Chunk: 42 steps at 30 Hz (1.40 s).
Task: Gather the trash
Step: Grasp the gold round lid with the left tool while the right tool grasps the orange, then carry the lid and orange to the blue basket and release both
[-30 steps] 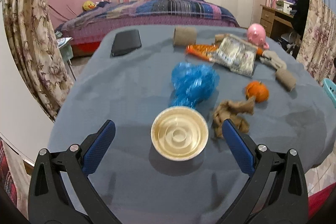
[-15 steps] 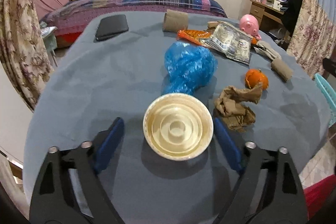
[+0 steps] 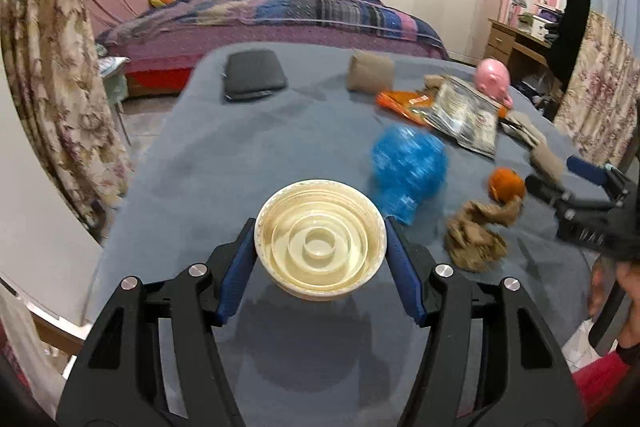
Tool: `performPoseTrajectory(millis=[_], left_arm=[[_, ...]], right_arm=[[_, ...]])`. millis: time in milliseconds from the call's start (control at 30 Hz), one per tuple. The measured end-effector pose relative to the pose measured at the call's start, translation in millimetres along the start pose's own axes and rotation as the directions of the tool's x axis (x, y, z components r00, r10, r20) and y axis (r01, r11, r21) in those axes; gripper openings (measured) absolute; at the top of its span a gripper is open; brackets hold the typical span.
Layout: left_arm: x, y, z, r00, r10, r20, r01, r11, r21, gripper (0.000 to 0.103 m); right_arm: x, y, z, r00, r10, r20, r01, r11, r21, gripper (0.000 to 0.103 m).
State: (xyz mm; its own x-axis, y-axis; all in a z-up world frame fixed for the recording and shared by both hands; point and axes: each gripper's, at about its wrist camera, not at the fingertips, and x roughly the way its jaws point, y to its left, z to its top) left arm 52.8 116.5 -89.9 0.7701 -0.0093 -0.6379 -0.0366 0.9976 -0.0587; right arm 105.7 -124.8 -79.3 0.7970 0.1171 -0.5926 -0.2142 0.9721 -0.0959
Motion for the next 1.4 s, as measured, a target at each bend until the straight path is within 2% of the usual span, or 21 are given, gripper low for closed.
performPoseTrajectory(millis=[33,100,133,200,267,300,400,600,767,867,967,1100,1267,1400], left_arm=[[-0.4,2.1,2.9,1.0,0.011,0.004,-0.011,1.0,0.001,0.061],[-1.1,4.9,9.5,0.999,0.032,0.016,-0.032,0.999,-0.001,0.061],[-1.8,6.8,11.5,0.999,0.036,0.018,-0.036,0.999,-0.004,0.061],[-1.8,6.7,19.0,0.998,0.049,0.025,-0.049,0.999,-0.007,0.061],[-2.5,5.6,23.7,0.998,0.056,0.032,-0.056,0.998,-0.006,0.061],[-3.2,1.9,28.5,0.998,0.059,0.038,-0.059,0.998,-0.002,0.061],[-5.9,-8.5,36.9,0.997,0.052,0.051,-0.052,0.999,0.007,0.061],[-8.0,-62.6,58.2,0.996,-0.018,0.083,0.014,0.999,0.049,0.061],[-2.0,-138.8,74.4,0.988,-0.116,0.105,0.103,0.987,0.122,0.061],[5.0,-183.4,79.1,0.979,-0.176,0.103,0.16,0.976,0.149,0.061],[13.3,-239.3,80.1,0.962,-0.261,0.085,0.242,0.953,0.184,0.061],[20.0,-323.1,69.9,0.923,-0.381,0.048,0.358,0.899,0.253,0.061],[26.8,-416.4,52.3,0.88,-0.474,-0.005,0.449,0.831,0.329,0.061],[34.8,-487.6,38.0,0.845,-0.532,-0.056,0.508,0.766,0.393,0.061]], right_arm=[[5.8,5.2,0.9,1.0,0.011,-0.007,-0.011,1.0,-0.015,0.096],[16.5,12.7,2.7,0.999,0.041,-0.035,-0.042,0.998,-0.036,0.079],[20.3,14.4,3.2,0.997,0.055,-0.048,-0.057,0.998,-0.037,0.075],[27.1,15.0,5.1,0.99,0.112,-0.081,-0.114,0.993,-0.027,0.053],[28.7,13.9,6.2,0.983,0.164,-0.088,-0.166,0.986,-0.016,0.037],[25.9,12.3,7.7,0.98,0.179,-0.083,-0.181,0.983,-0.014,0.033],[15.7,1.5,12.5,0.976,0.209,-0.056,-0.21,0.978,-0.007,0.03],[-28.0,-62.9,30.3,0.99,0.138,0.037,-0.14,0.989,0.056,0.03],[-75.9,-137.2,32.0,0.995,-0.002,0.104,-0.007,0.996,0.084,0.03],[-101.4,-188.4,19.2,0.985,-0.128,0.117,0.115,0.987,0.109,0.03],[-126.1,-247.3,-5.5,0.95,-0.292,0.111,0.273,0.949,0.158,0.03],[-143.4,-316.7,-37.9,0.898,-0.437,0.051,0.414,0.879,0.237,0.03],[-155.7,-374.4,-71.3,0.85,-0.526,-0.009,0.503,0.808,0.306,0.03],[-158.1,-400.8,-92.2,0.834,-0.551,-0.035,0.528,0.778,0.342,0.03]])
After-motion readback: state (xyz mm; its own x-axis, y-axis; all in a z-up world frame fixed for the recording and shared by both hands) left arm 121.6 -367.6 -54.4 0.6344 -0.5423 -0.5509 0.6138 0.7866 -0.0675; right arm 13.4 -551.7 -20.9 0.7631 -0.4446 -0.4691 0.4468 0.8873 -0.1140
